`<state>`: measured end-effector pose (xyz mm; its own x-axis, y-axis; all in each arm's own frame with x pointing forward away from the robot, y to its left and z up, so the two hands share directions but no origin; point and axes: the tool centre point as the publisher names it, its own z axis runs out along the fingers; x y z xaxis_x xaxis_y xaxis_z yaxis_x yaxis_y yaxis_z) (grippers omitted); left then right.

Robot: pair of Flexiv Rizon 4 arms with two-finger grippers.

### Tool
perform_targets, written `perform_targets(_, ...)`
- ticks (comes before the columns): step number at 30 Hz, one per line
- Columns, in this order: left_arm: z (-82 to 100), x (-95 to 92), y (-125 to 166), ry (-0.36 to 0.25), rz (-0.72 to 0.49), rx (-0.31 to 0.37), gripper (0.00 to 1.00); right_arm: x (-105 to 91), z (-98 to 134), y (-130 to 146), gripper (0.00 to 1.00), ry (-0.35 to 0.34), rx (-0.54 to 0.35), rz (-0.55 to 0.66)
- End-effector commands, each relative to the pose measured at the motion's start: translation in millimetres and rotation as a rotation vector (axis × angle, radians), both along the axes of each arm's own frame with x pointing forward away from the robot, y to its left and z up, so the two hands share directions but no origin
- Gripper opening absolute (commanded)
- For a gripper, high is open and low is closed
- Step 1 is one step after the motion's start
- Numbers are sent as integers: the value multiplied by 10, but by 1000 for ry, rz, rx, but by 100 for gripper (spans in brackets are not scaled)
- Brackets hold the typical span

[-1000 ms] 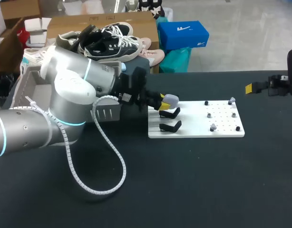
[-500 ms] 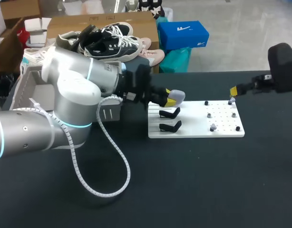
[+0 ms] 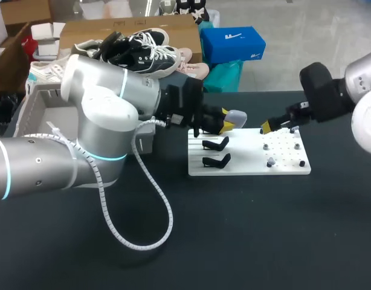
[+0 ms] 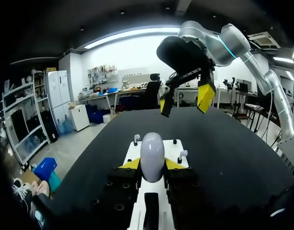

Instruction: Pick up each earbud case from the left stands, insert the matching earbuds, close the lid, and place the case in the box.

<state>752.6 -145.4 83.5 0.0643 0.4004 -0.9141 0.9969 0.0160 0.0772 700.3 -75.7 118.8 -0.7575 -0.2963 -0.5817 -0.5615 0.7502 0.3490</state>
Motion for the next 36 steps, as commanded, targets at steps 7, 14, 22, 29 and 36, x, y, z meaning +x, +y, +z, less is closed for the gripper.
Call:
perform_targets(7, 52, -58, -86, -13, -35, -12, 0, 163, -150, 178, 100, 43, 61, 66)
perform_targets(14, 29, -103, -126, 0, -60, -17, 0, 233, -141, 258, 100, 39, 72, 81)
perform_targets(22, 35, -140, -159, 2, -81, -19, 0, 278, -153, 298, 100, 37, 78, 95)
perform_targets(29, 41, -184, -156, 12, -107, -30, 0, 306, -173, 291, 100, 41, 82, 91)
perform_targets(36, 24, -204, -164, 17, -118, -27, 0, 346, -167, 288, 100, 38, 84, 90)
